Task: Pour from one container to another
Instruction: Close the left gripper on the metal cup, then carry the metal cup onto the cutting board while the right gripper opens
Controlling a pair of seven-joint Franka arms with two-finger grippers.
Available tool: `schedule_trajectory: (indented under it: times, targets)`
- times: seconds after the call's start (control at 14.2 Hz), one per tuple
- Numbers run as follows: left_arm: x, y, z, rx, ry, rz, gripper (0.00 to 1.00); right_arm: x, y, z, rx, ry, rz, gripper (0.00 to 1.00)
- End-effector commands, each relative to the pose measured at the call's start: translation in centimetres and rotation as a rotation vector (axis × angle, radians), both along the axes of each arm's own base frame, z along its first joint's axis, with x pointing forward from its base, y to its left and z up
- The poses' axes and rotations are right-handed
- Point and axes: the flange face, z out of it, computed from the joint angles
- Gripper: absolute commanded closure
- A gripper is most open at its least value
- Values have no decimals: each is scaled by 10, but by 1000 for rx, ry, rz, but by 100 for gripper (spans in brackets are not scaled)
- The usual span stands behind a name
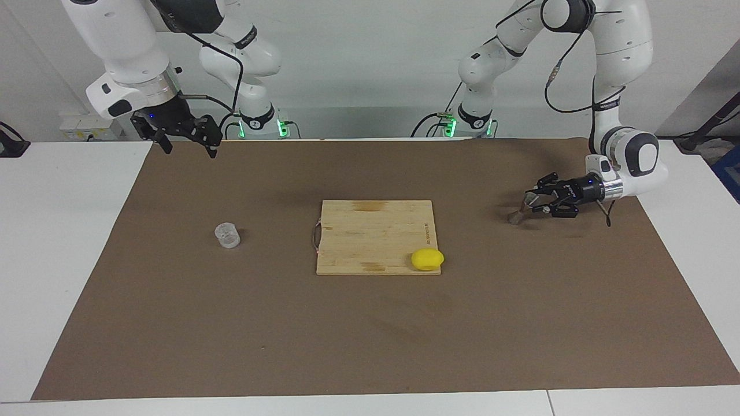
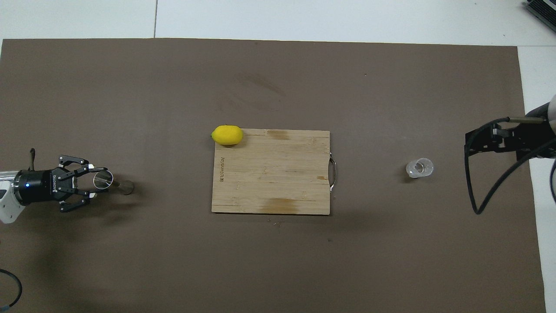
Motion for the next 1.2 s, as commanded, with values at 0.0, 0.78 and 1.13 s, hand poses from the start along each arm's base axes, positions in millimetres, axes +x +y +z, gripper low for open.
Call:
schedule_trajectory:
  times: [0.0, 0.78, 1.13]
  targets:
    - [-5, -5, 1, 2, -16, 5, 87, -3, -3, 1, 2, 3, -16, 0]
    - [-6, -7, 6, -16, -65, -18, 100, -3, -3, 1, 2, 5, -16, 0]
    - [-8, -16, 12, -66, -77, -60, 100, -3, -3, 1, 2, 5, -16, 0]
